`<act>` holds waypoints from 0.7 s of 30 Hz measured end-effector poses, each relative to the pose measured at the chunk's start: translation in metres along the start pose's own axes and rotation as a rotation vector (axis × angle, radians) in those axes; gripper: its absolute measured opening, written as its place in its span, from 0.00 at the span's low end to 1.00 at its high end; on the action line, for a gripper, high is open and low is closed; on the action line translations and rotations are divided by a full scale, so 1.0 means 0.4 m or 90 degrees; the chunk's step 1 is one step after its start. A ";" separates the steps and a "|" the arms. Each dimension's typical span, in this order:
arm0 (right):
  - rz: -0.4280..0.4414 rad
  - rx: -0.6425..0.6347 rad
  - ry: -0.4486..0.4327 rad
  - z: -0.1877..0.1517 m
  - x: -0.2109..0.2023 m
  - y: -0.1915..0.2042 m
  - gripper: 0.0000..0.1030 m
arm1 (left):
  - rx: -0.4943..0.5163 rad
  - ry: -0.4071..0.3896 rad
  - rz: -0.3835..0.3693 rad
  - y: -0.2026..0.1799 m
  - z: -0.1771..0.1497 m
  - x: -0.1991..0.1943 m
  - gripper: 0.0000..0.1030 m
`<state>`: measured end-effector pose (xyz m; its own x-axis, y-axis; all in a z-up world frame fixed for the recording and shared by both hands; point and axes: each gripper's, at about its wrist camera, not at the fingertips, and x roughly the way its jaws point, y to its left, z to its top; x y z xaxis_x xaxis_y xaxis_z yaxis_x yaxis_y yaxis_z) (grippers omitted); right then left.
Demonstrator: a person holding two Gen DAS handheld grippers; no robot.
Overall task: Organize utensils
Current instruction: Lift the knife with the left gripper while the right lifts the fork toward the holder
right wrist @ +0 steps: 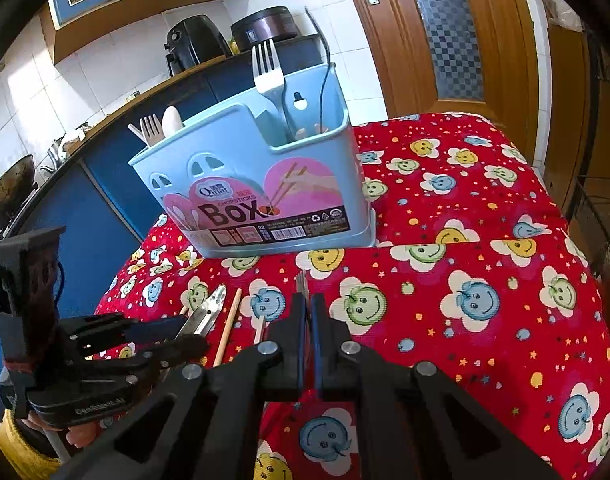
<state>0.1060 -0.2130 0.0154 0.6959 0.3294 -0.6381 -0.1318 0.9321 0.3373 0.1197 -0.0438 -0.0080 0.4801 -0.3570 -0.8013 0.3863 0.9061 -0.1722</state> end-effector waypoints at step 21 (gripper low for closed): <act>0.014 -0.003 -0.072 0.013 -0.102 0.028 0.04 | -0.078 -0.114 -0.017 0.044 -0.010 -0.115 0.03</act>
<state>0.0797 -0.2170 0.0488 0.7682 0.3309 -0.5481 -0.1510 0.9256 0.3472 0.1011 -0.0106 0.0236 0.6069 -0.4059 -0.6833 0.3078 0.9127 -0.2688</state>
